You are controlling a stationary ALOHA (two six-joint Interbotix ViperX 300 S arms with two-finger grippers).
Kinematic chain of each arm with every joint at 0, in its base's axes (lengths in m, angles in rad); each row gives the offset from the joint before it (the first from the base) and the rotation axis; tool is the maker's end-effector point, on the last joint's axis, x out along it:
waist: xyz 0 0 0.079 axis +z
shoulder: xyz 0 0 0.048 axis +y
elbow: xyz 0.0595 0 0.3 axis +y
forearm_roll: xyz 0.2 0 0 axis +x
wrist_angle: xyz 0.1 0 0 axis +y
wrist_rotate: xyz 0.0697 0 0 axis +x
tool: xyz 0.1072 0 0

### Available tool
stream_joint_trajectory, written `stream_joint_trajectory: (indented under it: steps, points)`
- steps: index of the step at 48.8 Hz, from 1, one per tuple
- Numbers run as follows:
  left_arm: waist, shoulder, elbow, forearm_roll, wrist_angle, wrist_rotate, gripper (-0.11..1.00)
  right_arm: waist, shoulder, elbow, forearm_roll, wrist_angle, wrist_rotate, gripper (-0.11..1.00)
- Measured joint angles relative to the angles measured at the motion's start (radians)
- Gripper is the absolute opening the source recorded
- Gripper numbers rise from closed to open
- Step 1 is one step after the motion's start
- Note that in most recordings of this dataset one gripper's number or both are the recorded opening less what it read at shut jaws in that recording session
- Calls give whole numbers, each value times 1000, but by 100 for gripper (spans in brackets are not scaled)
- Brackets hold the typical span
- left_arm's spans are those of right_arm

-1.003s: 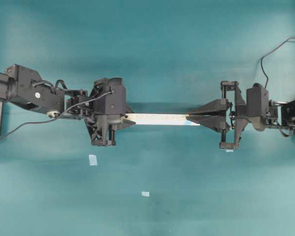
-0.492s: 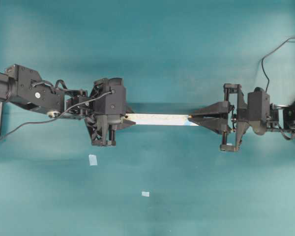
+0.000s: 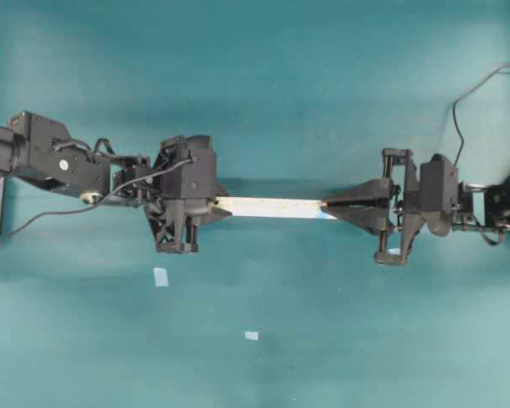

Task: Insert the rod into the hole on the wooden board.
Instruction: 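Push the peg into the board's end hole with the right gripper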

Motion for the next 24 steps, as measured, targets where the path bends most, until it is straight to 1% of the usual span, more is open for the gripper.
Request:
stream_joint_trajectory:
  steps: [9, 18, 24]
  points:
    - [0, 2, 2, 0, 0, 0, 32, -2, -12, -11, 0, 64, 0, 10]
    - [-2, 2, 2, -2, 2, 0, 32, -3, -64, -9, 0, 146, -2, 10]
    - [-6, 2, 0, 0, -3, 0, 32, -3, -107, -2, 9, 210, -2, 10]
